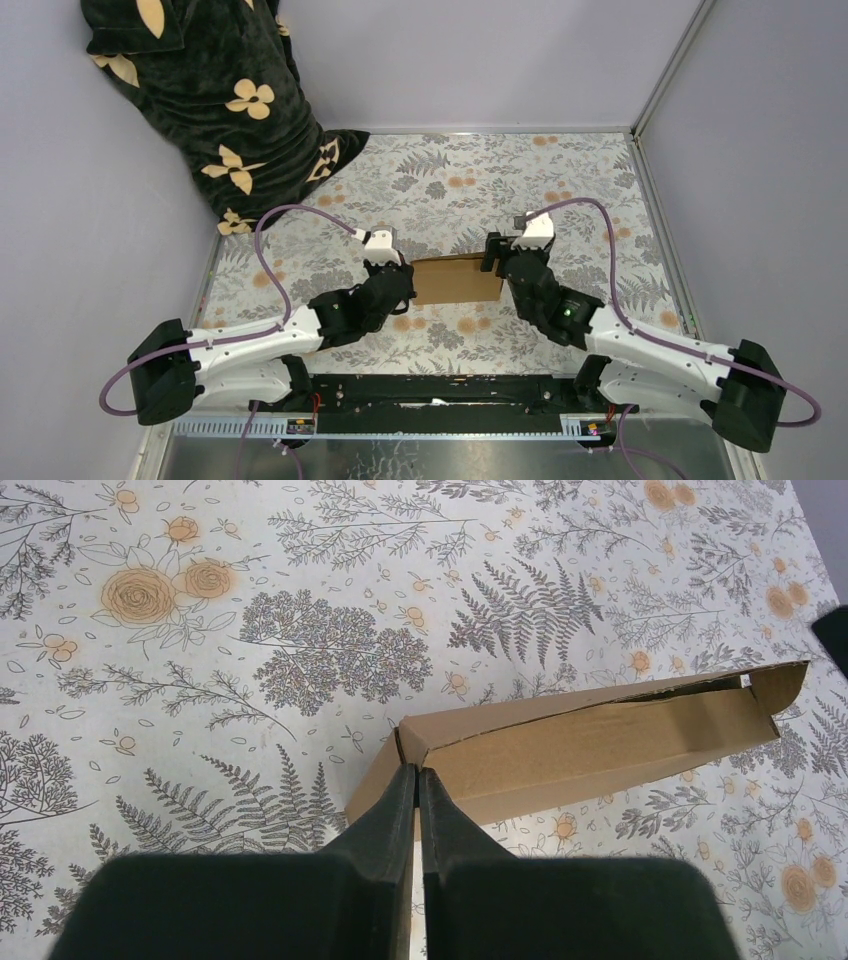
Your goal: Fold the paper box
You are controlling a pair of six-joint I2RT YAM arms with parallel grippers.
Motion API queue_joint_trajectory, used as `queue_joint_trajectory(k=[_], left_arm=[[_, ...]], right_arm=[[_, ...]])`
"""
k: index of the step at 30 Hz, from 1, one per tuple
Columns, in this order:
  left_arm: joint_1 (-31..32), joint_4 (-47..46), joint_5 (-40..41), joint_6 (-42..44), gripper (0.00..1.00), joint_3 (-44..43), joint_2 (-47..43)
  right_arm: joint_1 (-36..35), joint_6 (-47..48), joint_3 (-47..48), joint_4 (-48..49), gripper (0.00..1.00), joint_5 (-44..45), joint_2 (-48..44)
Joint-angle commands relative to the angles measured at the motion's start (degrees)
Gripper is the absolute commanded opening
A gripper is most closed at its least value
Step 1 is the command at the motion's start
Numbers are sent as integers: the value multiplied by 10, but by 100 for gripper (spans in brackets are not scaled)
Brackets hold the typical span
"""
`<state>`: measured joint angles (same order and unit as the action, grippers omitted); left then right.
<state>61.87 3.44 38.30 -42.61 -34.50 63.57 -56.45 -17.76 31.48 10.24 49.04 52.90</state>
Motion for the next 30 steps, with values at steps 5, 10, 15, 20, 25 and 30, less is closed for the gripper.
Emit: queue_joint_trajectory(k=[5, 10, 15, 20, 25, 30], left_arm=[[10, 112, -44, 11, 6, 44, 39], [13, 112, -43, 10, 6, 44, 40], [19, 117, -42, 6, 6, 42, 41], [22, 126, -44, -6, 6, 35, 53], [24, 128, -49, -14, 7, 25, 71], [26, 128, -48, -19, 7, 16, 91]], right_arm=[[67, -23, 82, -49, 80, -72, 87], [84, -28, 89, -59, 80, -102, 105], [85, -46, 62, -71, 78, -123, 86], [85, -69, -2, -66, 77, -124, 32], [85, -88, -37, -71, 76, -109, 7], [83, -100, -61, -65, 75, -106, 7]])
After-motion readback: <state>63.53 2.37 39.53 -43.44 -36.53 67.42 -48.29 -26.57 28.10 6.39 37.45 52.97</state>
